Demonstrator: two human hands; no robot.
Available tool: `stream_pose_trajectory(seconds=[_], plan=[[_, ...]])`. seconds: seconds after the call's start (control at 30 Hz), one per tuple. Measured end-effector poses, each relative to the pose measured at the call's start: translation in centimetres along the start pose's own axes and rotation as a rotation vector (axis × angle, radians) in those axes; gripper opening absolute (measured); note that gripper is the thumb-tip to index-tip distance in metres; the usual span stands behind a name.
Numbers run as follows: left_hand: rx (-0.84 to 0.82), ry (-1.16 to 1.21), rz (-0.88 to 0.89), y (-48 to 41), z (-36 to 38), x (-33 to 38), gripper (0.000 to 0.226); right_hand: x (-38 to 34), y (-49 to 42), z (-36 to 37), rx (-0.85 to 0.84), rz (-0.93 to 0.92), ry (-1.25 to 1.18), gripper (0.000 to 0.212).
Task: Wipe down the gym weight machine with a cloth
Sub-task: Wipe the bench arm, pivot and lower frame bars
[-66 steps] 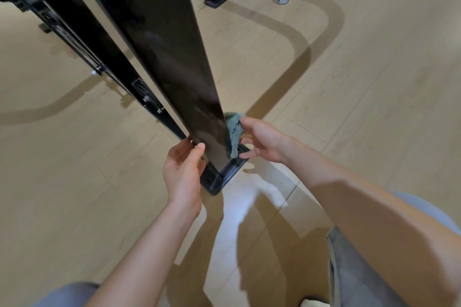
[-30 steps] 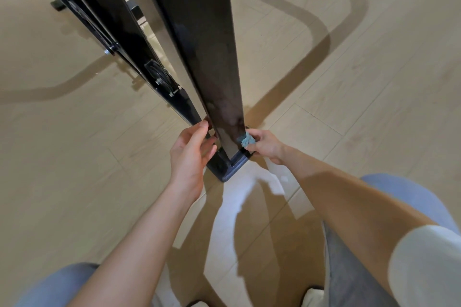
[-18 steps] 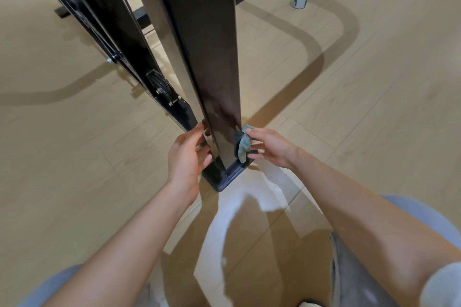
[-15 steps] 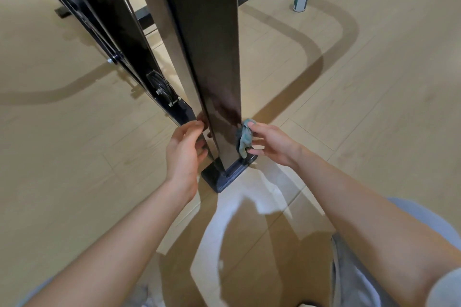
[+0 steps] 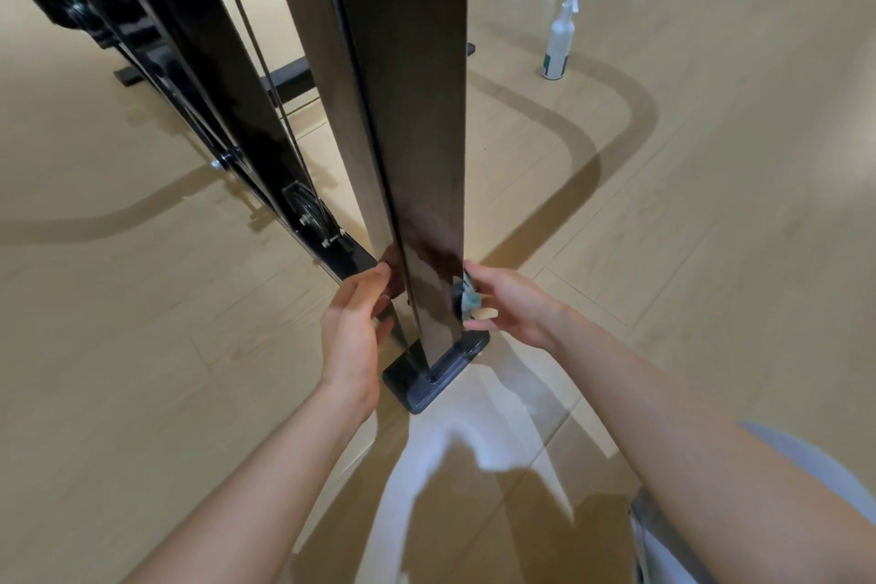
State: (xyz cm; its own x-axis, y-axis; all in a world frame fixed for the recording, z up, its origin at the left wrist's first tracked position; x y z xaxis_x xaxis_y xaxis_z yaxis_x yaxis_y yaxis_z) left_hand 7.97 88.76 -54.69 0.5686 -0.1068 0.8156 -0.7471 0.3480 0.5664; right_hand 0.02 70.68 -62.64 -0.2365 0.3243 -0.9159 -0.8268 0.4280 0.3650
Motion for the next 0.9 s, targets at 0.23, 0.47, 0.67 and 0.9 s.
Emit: stream_pose_trajectory(seconds=[0.23, 0.47, 0.67, 0.9], plan=[[-0.072, -0.029, 0.112, 0.9, 1.1, 1.8, 0.058, -4.5, 0.7, 0.2, 0.038, -0.137, -0.001, 0.042], [-0.027, -0.034, 0.043, 1.0, 0.9, 1.9, 0.044, -10.1, 2.9, 1.7, 0.03, -0.288, -0.098, 0.035], [-0.021, -0.03, -0.011, 1.2, 1.0, 1.9, 0.048, -15.1, 5.1, 3.1, 0.037, -0.367, -0.098, 0.04], [-0.065, 0.006, -0.103, 2.3, 1.0, 2.3, 0.05, -21.7, 6.9, 5.2, -0.019, -0.499, -0.119, 0.031]])
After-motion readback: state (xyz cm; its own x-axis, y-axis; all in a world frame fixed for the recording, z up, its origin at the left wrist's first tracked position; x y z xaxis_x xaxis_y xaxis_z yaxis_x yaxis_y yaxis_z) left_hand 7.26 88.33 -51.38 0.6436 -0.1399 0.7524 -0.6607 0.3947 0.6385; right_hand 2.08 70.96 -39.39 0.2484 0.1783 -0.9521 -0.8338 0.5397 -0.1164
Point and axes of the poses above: each hand's wrist, its own y-axis away from the middle knuckle, its own z-axis out of the palm, x = y × z, the point moved 7 cm from there along -y, towards the middle knuckle, and after that the axes turned 14 degrees about -z, right-handed, at the moved point
